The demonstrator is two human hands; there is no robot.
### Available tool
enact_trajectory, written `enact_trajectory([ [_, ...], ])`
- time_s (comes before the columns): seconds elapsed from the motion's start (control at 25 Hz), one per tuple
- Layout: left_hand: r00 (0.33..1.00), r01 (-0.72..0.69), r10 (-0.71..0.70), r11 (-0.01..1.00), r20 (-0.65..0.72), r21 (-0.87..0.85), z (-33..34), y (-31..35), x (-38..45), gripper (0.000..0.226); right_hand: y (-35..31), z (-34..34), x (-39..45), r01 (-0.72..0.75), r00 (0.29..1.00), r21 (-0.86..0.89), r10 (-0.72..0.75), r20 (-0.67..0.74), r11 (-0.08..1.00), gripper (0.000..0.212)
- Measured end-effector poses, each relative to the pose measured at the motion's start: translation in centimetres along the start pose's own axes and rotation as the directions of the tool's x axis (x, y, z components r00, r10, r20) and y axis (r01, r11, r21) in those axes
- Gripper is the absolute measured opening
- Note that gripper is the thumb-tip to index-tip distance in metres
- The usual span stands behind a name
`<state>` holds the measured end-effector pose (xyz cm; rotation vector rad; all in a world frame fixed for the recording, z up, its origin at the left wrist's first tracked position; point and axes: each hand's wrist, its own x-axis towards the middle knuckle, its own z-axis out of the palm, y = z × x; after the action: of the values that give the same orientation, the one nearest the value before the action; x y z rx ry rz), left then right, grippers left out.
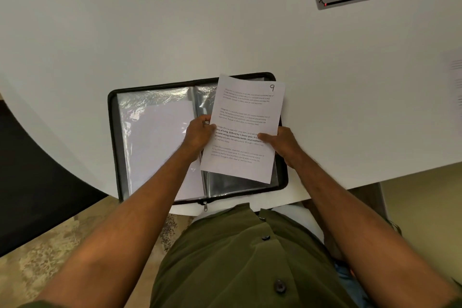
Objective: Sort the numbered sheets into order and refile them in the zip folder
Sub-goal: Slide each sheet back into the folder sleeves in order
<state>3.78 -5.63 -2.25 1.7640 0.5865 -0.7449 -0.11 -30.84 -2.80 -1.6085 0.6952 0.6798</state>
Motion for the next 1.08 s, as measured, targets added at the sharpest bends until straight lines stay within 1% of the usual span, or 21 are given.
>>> enact_trajectory([
  [0.08, 0.992, -0.110, 0.115, 0.988, -0.047, 0.109, 0.0, 1.1, 1.1, 0.021, -0.7, -0.5, 0.1, 0.039, 0.992, 0.068, -0.031, -0.122, 0.997, 0.040],
  [0.16, 0.951, -0.262, 0.295, 0.928, -0.091, 0.263, -0.1, 2.1, 2.5, 0.027, -1.6, -1.2, 0.4, 0.074, 0.967, 0.210, -0.019, -0.254, 0.975, 0.037],
  [0.2, 0.917, -0.333, 0.388, 0.872, -0.090, 0.359, -0.2, 2.6, 3.5, 0.030, -2.1, -1.4, 0.6, 0.087, 0.955, 0.293, 0.004, -0.297, 0.952, 0.034],
  [0.24, 0.876, -0.393, 0.477, 0.790, -0.069, 0.470, -0.3, 3.0, 4.4, 0.033, -2.7, -1.6, 0.6, 0.100, 0.942, 0.365, 0.030, -0.333, 0.925, 0.031],
  [0.28, 0.839, -0.428, 0.544, 0.684, -0.022, 0.590, -0.3, 3.1, 5.6, 0.038, -3.1, -1.7, 0.8, 0.106, 0.930, 0.423, 0.061, -0.363, 0.900, 0.029],
  [0.32, 0.821, -0.432, 0.570, 0.571, 0.041, 0.698, -0.2, 3.2, 6.3, 0.044, -3.5, -1.8, 1.0, 0.105, 0.918, 0.469, 0.095, -0.384, 0.877, 0.028],
  [0.36, 0.821, -0.415, 0.562, 0.471, 0.098, 0.778, -0.2, 2.9, 7.1, 0.052, -3.8, -1.7, 1.3, 0.098, 0.909, 0.507, 0.130, -0.395, 0.856, 0.028],
  [0.4, 0.836, -0.389, 0.530, 0.394, 0.140, 0.833, 0.0, 2.6, 7.6, 0.061, -4.2, -1.7, 1.6, 0.090, 0.901, 0.544, 0.164, -0.402, 0.834, 0.030],
  [0.48, 0.856, -0.352, 0.484, 0.289, 0.182, 0.890, 0.3, 1.6, 7.8, 0.069, -4.8, -1.4, 2.3, 0.084, 0.892, 0.600, 0.208, -0.400, 0.795, 0.032],
  [0.52, 0.848, -0.346, 0.495, 0.251, 0.188, 0.904, 0.5, 1.1, 7.8, 0.069, -5.2, -1.2, 2.5, 0.089, 0.892, 0.617, 0.214, -0.398, 0.782, 0.031],
  [0.56, 0.839, -0.343, 0.511, 0.233, 0.185, 0.910, 0.6, 0.9, 7.6, 0.066, -5.6, -0.9, 2.7, 0.092, 0.893, 0.635, 0.219, -0.394, 0.767, 0.030],
  [0.64, 0.815, -0.353, 0.554, 0.237, 0.172, 0.905, 0.5, 0.8, 7.6, 0.056, -6.4, -0.4, 3.2, 0.100, 0.896, 0.681, 0.232, -0.379, 0.726, 0.028],
  [0.72, 0.780, -0.378, 0.607, 0.264, 0.152, 0.888, 0.2, 0.8, 7.7, 0.039, -7.3, 0.0, 3.8, 0.108, 0.903, 0.723, 0.236, -0.358, 0.682, 0.034],
  [0.84, 0.722, -0.431, 0.682, 0.307, 0.120, 0.849, -0.7, 0.9, 7.9, 0.017, -8.6, 0.4, 4.8, 0.112, 0.910, 0.736, 0.229, -0.346, 0.668, 0.036],
  [0.96, 0.705, -0.499, 0.686, 0.301, 0.180, 0.813, -1.6, 1.6, 8.4, 0.010, -10.0, 0.3, 5.9, 0.123, 0.918, 0.738, 0.207, -0.339, 0.663, 0.033],
  [1.08, 0.713, -0.543, 0.650, 0.277, 0.261, 0.793, -2.2, 2.6, 8.8, 0.012, -11.3, 0.3, 7.0, 0.131, 0.928, 0.767, 0.195, -0.318, 0.628, 0.035],
])
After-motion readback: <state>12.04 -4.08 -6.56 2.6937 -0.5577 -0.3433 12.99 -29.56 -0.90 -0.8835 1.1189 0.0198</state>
